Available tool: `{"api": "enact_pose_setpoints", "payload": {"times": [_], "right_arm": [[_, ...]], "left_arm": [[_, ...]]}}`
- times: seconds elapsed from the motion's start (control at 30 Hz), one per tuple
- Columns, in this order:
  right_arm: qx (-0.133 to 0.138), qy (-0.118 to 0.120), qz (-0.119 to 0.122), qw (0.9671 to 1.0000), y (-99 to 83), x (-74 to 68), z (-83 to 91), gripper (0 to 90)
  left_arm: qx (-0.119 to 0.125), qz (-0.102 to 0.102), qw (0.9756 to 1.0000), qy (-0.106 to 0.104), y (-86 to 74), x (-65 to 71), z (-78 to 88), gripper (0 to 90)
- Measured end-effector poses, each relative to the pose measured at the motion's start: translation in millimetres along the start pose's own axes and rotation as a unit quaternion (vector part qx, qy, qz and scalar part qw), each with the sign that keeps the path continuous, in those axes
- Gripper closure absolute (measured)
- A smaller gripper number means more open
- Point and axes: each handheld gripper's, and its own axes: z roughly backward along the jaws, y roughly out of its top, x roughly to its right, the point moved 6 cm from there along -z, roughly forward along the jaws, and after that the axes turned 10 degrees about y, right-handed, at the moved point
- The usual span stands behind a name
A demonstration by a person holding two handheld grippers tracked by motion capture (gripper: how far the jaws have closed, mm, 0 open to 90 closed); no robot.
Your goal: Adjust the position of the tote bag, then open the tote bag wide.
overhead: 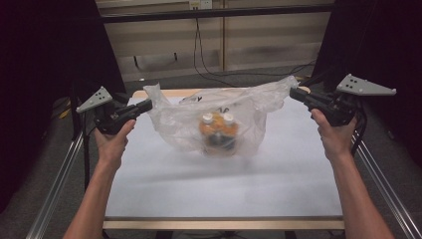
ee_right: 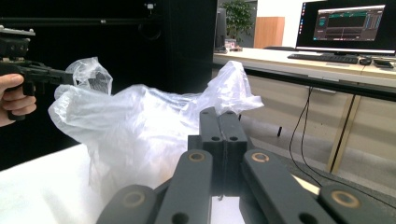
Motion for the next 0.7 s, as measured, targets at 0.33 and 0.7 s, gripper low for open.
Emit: {"api": "enact_pose_setpoints", "payload": {"times": [0.33, 0.7], "right_arm": [[-0.016, -0.006, -0.014, 0.9998, -22.5, 9.8, -8.1, 90.0], [-0.029, -0.016, -0.031, 0.9990, -43.3, 13.2, -6.7, 90.0]], "left_arm": [[-0.017, -0.005, 0.9998, 0.003, -23.3, -2.2, -6.8, 90.0], [-0.035, -0.003, 0.9993, -0.013, -45.8, 5.5, -9.4, 90.0]]}}
